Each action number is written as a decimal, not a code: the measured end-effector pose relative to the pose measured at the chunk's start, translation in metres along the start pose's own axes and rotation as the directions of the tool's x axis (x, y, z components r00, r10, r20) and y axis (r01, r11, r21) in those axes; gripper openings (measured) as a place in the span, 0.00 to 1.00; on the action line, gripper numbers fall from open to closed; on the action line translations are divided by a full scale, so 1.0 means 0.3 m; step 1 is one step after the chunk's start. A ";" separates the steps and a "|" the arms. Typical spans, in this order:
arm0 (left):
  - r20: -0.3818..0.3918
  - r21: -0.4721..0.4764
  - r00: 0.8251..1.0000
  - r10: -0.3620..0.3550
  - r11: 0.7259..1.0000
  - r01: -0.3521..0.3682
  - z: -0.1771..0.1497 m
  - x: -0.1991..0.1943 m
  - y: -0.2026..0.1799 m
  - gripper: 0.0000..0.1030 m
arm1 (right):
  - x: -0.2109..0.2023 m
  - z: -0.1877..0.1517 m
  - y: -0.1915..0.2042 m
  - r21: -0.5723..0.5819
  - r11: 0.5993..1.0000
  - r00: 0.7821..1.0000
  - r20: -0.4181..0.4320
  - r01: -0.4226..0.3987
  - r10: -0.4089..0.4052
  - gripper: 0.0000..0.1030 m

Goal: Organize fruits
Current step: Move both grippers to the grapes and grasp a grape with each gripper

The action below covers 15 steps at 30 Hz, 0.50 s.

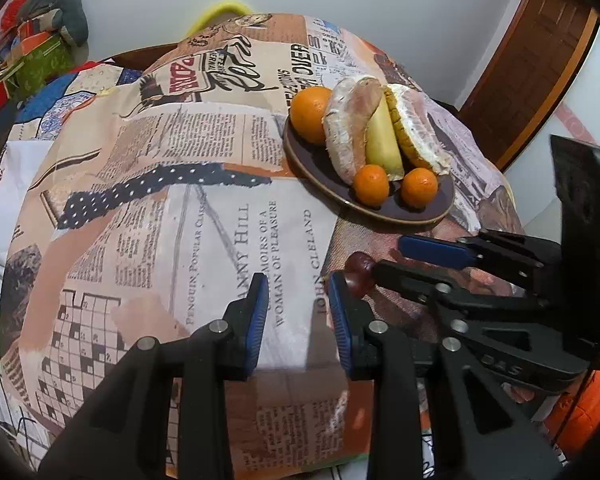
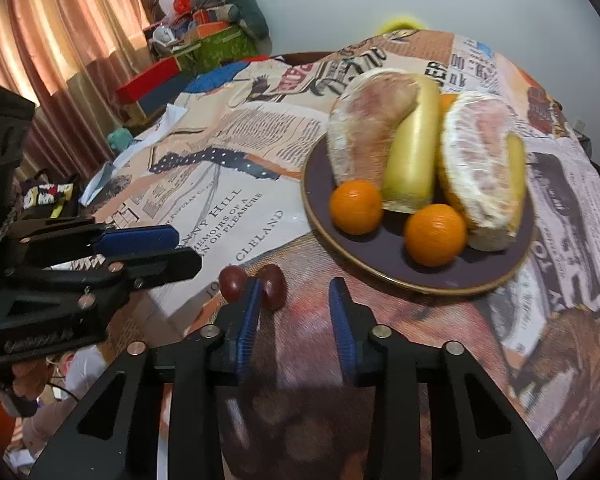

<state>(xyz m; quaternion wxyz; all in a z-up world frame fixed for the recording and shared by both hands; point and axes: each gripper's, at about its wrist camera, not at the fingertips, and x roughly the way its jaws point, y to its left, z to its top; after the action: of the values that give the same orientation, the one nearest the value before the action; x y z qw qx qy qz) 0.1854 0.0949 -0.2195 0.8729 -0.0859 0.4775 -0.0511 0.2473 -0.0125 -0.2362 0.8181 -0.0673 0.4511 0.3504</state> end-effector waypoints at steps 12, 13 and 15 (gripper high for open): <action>-0.035 0.005 0.999 -0.021 1.000 0.022 -0.021 0.012 -0.018 0.30 | 0.004 -0.016 0.003 0.008 0.997 0.997 -0.012 -0.077 0.077 0.12; -0.038 0.009 0.999 -0.021 1.000 0.021 -0.023 0.013 -0.023 0.30 | 0.000 -0.018 0.003 0.009 0.997 0.997 -0.011 -0.076 0.076 0.12; -0.042 0.018 0.999 -0.023 1.000 0.024 -0.027 0.014 -0.036 0.30 | -0.010 -0.020 -0.002 0.017 0.997 0.997 -0.006 -0.074 0.074 0.11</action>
<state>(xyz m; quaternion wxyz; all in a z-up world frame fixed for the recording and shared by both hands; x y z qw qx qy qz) 0.1809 0.0828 -0.2252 0.8628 -0.0823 0.4942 -0.0677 0.2424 -0.0171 -0.2375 0.8035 -0.0449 0.4589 0.3765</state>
